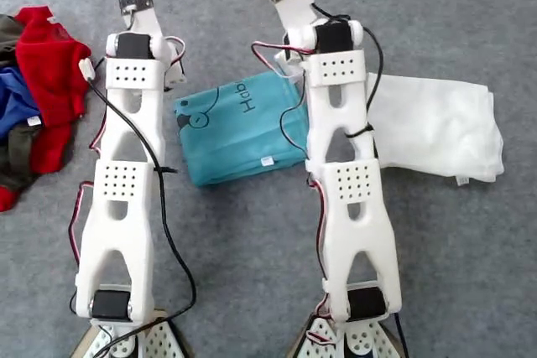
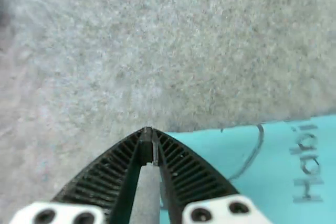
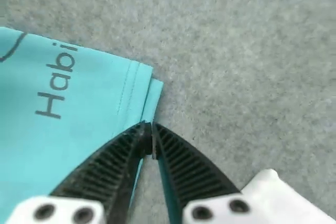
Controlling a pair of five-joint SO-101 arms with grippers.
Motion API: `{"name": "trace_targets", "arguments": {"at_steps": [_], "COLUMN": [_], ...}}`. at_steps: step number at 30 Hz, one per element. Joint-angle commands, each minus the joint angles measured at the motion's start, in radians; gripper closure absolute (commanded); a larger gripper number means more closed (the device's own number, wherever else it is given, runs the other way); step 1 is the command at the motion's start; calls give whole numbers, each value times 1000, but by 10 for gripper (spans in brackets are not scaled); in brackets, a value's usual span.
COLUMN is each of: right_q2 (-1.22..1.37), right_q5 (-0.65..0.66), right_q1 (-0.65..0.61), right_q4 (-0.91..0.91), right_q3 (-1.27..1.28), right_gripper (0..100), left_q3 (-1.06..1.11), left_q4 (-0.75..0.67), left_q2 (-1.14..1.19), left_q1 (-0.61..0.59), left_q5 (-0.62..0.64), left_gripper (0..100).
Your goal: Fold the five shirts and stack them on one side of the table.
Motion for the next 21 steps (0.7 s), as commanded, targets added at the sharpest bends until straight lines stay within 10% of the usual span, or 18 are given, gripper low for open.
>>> {"name": "trace_targets", "arguments": {"at_steps": [1, 21], "right_q2": [-99, -667], "right_q5": [-25, -29], "right_q1": [6, 6], "right_q4": [49, -180], "right_q3": [31, 1276], "right_gripper": [983, 983], "left_q3": [-15, 756], "left_q4": [38, 28], "left_q2": [-121, -503], "left_q1": [5, 54], "left_q5": [-15, -107], "left_gripper": [970, 971]}}
